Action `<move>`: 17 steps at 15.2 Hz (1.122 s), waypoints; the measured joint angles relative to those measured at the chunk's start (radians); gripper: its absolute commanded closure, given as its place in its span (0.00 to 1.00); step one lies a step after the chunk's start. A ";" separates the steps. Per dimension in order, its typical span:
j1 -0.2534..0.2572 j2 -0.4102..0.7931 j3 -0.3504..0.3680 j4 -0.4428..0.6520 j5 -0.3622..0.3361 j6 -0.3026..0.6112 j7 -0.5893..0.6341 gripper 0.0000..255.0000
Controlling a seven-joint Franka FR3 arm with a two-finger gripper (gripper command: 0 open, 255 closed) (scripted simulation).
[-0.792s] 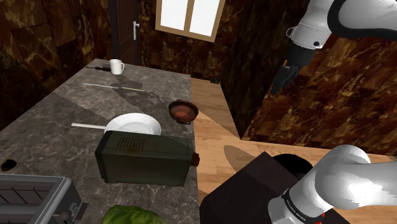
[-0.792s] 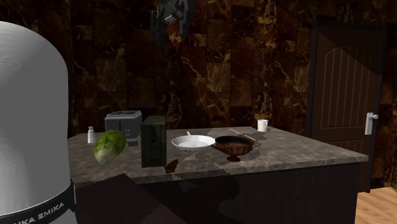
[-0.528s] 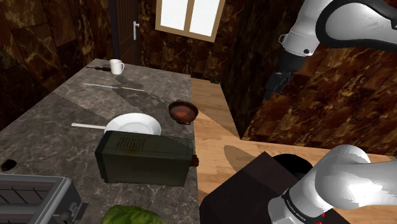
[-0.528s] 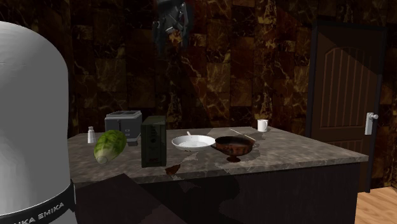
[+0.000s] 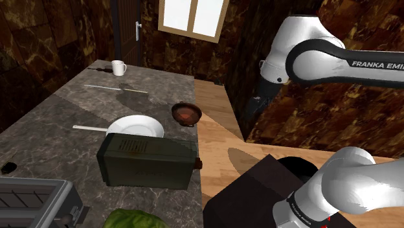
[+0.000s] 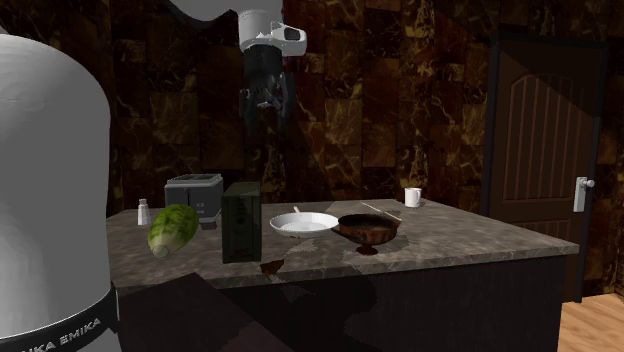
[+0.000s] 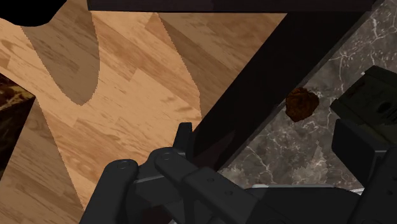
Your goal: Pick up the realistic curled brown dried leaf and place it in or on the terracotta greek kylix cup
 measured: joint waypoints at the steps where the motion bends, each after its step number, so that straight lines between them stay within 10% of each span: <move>1: 0.004 0.013 0.011 -0.027 0.006 0.038 0.013 0.00; 17: 0.006 0.558 0.197 -0.088 -0.032 0.621 0.270 0.00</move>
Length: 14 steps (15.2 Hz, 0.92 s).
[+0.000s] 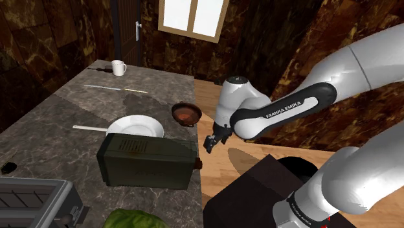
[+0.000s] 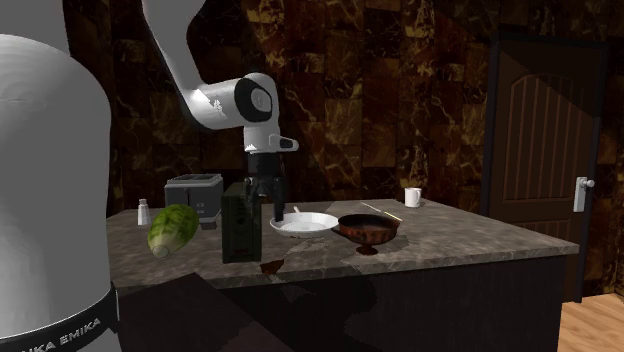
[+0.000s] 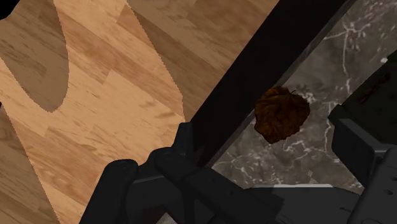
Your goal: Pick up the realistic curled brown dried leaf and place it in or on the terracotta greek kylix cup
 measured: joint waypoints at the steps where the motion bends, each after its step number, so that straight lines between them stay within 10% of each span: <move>1: -0.002 0.042 0.011 0.010 -0.019 0.029 0.027 0.00; 14: 0.044 0.461 -0.055 0.136 -0.357 0.209 0.359 0.00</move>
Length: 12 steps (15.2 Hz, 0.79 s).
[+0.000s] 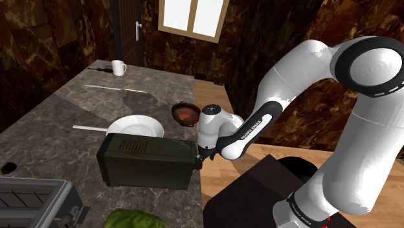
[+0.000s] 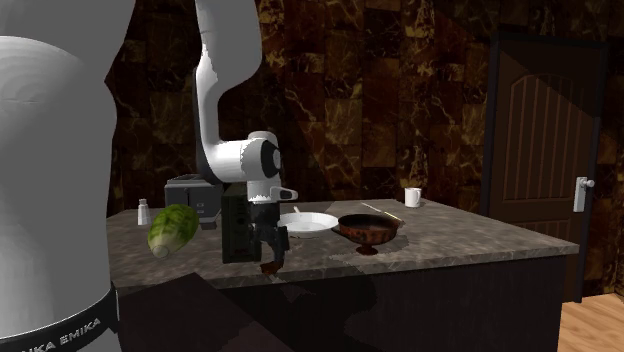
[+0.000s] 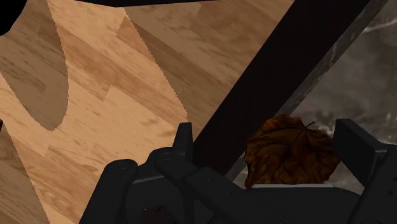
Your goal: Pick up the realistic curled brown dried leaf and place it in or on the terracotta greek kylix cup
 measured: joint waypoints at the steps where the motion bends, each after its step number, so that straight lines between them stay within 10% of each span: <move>1: 0.008 0.021 -0.010 0.008 -0.018 0.007 0.018 0.00; 8: 0.000 0.037 -0.010 0.005 -0.034 0.042 0.020 0.00; 9: -0.001 0.040 -0.010 0.011 -0.036 0.030 0.018 1.00; 12: 0.013 0.058 -0.023 0.018 -0.055 0.034 0.046 1.00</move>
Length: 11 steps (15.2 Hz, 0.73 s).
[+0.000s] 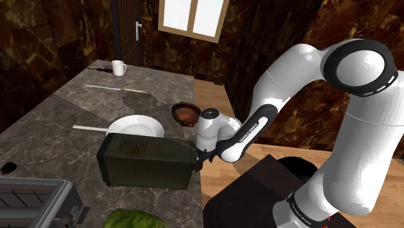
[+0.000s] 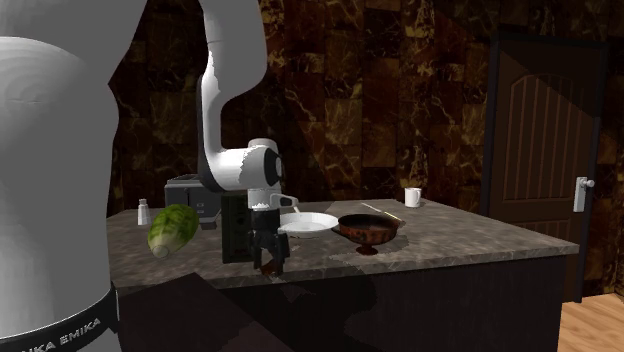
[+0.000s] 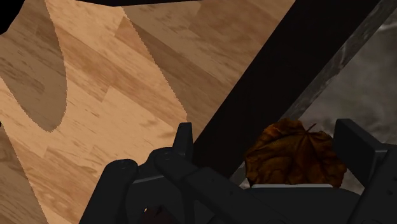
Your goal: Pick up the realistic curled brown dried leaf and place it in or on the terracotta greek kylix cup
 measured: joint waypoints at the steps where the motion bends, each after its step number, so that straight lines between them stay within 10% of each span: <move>1: -0.001 0.001 0.000 0.000 -0.001 0.002 0.000 1.00; 11: -0.034 -0.058 0.049 -0.015 0.061 -0.006 -0.055 1.00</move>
